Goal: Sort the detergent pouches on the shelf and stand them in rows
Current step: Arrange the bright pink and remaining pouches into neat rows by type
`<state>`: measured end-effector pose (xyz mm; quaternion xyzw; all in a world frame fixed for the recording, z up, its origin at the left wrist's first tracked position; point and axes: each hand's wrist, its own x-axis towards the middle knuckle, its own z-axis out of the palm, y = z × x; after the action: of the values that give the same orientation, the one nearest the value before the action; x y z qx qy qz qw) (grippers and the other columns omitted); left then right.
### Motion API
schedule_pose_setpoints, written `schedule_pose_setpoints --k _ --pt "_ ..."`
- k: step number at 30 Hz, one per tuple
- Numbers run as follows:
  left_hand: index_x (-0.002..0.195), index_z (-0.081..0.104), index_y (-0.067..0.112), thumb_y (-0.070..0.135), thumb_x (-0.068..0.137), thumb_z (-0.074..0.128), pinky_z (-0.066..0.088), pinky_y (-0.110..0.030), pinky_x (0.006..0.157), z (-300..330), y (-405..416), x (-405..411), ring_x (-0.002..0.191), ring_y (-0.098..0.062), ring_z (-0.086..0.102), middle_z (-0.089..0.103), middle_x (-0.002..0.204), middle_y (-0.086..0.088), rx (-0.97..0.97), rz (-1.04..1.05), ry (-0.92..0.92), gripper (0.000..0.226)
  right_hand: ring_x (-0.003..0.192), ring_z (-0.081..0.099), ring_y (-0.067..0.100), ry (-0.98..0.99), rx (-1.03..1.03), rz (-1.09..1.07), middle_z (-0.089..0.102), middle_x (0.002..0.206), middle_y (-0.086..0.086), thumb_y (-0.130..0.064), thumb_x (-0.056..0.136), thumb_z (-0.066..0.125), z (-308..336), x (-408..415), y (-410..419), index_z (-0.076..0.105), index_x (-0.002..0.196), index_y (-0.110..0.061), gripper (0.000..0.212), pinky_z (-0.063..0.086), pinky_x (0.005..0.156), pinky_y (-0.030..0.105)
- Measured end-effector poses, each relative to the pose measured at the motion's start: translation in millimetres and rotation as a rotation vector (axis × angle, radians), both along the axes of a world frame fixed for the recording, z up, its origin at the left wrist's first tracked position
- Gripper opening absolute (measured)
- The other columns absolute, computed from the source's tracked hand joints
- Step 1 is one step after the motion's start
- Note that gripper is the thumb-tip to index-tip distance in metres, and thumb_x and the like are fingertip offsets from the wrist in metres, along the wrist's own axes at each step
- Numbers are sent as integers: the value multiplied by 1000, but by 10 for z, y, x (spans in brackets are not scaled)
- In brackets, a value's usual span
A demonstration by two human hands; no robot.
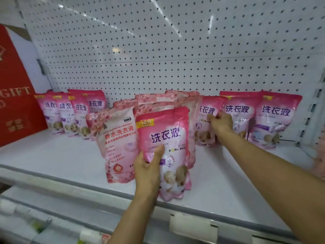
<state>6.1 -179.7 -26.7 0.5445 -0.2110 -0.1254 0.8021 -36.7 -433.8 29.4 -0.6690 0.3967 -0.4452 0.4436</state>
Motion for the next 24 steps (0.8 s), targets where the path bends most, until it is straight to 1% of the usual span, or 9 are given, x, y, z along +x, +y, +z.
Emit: schedule_pose_setpoints --k 4,11,13,15,16,17,20,22,24 --pt "107 71 16 35 83 75 58 -54 86 -2 -22 5 91 -29 75 78 97 -7 19 1 7 32 62 47 17 65 -147 -35 51 69 11 -17 85 70 -10 -109 63 51 71 -10 25 40 62 28" --pt "108 70 15 32 91 68 60 -50 83 13 -12 -24 88 -29 76 78 96 -9 25 -40 -1 24 66 57 26 -119 -200 -39 64 80 23 -18 82 74 -121 -907 572 53 81 8 33 54 72 39" --pt "111 69 15 32 92 66 60 -47 82 20 -27 -56 88 -28 76 78 97 -9 24 -39 3 25 66 60 12 -195 -198 -25 65 83 14 -16 83 73 -178 -1128 751 56 88 3 25 52 65 36" --pt "113 69 13 34 93 64 62 -42 79 44 -40 -111 88 -27 76 78 97 -8 31 -33 -8 29 67 60 -13 -264 -161 57 64 88 -9 -14 82 75 -257 -1229 882 54 105 -14 31 50 60 14" --pt "114 68 12 36 94 63 62 -41 77 60 -45 -142 88 -27 76 78 96 -8 37 -24 -14 32 72 61 -17 -270 -125 107 64 92 -18 -14 81 77 -299 -1230 899 52 112 -20 40 50 63 8" --pt "114 68 12 37 93 63 62 -41 76 83 -44 -173 88 -27 76 78 96 -9 39 -17 -12 33 75 63 -14 -253 -90 140 64 93 -21 -15 80 78 -338 -1204 906 52 111 -24 41 51 68 11" --pt "115 67 15 40 93 62 62 -40 75 164 -22 -274 88 -26 76 77 98 -9 36 6 -13 34 67 58 -8 -220 -64 115 61 77 -16 -19 85 73 -364 -1149 898 58 85 -25 16 47 72 25" --pt "116 66 14 37 96 60 61 -26 64 205 22 -345 82 -18 76 77 98 -8 41 35 -45 31 77 65 1 -281 -19 87 67 83 -10 -22 88 70 -355 -1172 894 65 94 -16 10 50 76 27" --pt "117 65 12 34 96 59 60 -21 60 212 86 -423 79 -16 75 76 100 -9 54 52 -64 31 87 69 15 -316 3 78 71 89 -1 -26 89 68 -351 -1273 932 68 100 -9 20 54 79 29"
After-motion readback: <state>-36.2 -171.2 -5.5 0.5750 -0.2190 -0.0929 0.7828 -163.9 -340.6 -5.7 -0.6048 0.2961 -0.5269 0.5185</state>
